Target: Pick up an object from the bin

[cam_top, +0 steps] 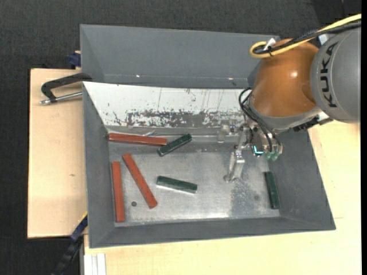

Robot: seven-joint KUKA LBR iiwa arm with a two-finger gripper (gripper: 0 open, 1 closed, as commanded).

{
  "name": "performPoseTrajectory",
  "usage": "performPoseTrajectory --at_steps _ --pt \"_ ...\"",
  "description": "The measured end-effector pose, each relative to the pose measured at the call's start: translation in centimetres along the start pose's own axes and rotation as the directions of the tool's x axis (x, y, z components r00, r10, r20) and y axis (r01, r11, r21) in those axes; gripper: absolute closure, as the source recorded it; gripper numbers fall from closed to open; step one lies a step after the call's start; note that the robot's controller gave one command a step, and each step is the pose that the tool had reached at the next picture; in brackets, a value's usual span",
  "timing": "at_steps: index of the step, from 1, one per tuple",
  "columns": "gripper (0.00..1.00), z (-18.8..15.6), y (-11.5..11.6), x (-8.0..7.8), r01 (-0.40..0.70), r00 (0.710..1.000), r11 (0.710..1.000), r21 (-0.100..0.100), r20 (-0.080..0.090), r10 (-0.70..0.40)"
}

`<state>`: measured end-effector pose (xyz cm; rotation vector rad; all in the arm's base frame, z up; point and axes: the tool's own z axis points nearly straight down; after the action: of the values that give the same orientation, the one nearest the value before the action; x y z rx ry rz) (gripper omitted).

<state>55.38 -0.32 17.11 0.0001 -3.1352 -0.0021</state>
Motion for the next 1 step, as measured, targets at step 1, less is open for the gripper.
performPoseTrajectory --at_steps 1 --pt "0.00 -0.44 0.00 -0.18 0.000 1.000 1.000 0.000 0.009 0.000"
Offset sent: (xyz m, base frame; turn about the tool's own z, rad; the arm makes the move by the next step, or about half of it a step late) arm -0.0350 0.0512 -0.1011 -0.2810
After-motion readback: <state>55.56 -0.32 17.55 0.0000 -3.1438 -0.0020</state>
